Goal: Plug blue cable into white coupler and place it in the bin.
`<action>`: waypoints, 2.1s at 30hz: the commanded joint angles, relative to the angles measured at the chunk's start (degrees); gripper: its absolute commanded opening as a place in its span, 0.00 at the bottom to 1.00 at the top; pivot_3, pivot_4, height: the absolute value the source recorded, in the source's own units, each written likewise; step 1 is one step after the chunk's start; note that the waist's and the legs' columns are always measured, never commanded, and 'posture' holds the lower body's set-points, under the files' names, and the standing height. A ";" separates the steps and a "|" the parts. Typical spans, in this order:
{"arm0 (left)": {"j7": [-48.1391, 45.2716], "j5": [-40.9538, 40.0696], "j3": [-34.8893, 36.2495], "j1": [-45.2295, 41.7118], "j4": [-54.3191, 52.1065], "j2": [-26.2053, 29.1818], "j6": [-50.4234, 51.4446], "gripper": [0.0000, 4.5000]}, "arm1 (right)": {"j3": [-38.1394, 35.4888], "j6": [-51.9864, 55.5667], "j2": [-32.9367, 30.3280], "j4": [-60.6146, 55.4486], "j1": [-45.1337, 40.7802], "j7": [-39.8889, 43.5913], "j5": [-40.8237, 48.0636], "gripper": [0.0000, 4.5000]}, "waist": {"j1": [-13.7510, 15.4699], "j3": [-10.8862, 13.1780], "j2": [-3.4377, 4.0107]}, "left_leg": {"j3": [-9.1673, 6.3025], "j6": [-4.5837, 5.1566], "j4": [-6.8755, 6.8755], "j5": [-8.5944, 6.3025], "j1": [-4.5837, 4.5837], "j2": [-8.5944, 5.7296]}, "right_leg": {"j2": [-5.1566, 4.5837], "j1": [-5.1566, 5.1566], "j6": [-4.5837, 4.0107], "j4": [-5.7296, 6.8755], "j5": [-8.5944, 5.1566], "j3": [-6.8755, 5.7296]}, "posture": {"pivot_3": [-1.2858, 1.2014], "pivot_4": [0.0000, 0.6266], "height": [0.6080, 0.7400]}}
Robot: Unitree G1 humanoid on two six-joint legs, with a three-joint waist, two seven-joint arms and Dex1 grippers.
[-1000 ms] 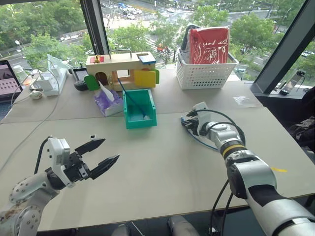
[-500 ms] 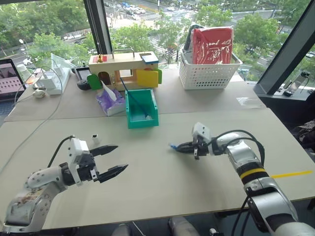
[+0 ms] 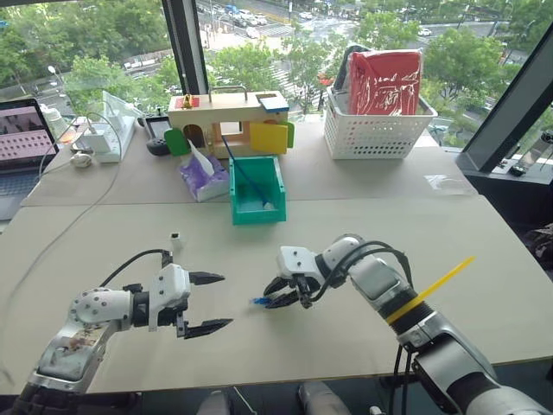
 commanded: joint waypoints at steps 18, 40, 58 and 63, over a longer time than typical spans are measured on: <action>-7.02 8.96 -13.67 -20.48 25.87 -11.15 -18.31 1.00 | -22.21 26.28 -21.92 -25.96 6.05 -12.05 6.21 0.98 | 2.84 0.03 0.05 | -0.11 0.04 0.27 -0.02 -0.35 -0.04 | -0.03 -0.12 0.01 -0.01 0.00 -0.16 | 0.52 0.24 1.00; -10.50 8.36 -14.22 -23.80 31.55 -16.29 -15.14 0.02 | -41.80 62.04 -24.35 -50.48 15.24 -21.07 28.42 1.00 | 3.02 0.01 0.08 | -0.22 0.07 0.42 -0.04 -0.38 -0.06 | -0.05 -0.01 0.04 0.00 -0.01 -0.22 | 0.52 0.24 1.00; 13.10 -3.37 -12.29 -14.63 6.84 -30.13 17.62 0.02 | -68.86 82.22 34.47 -69.71 35.00 -64.28 46.22 1.00 | 3.26 -0.29 0.62 | -0.76 0.05 0.62 -0.02 -0.61 -0.17 | -0.09 -0.03 0.09 0.20 -0.04 -0.64 | 0.52 0.24 1.00; 15.30 -3.79 -13.41 -13.38 3.06 -30.59 20.18 0.02 | -67.25 82.22 37.42 -69.68 38.05 -71.35 52.10 1.00 | 2.68 -0.35 0.71 | -0.77 0.02 0.60 0.00 -0.47 -0.18 | -0.07 0.01 0.27 0.35 -0.26 -0.62 | 0.52 0.24 1.00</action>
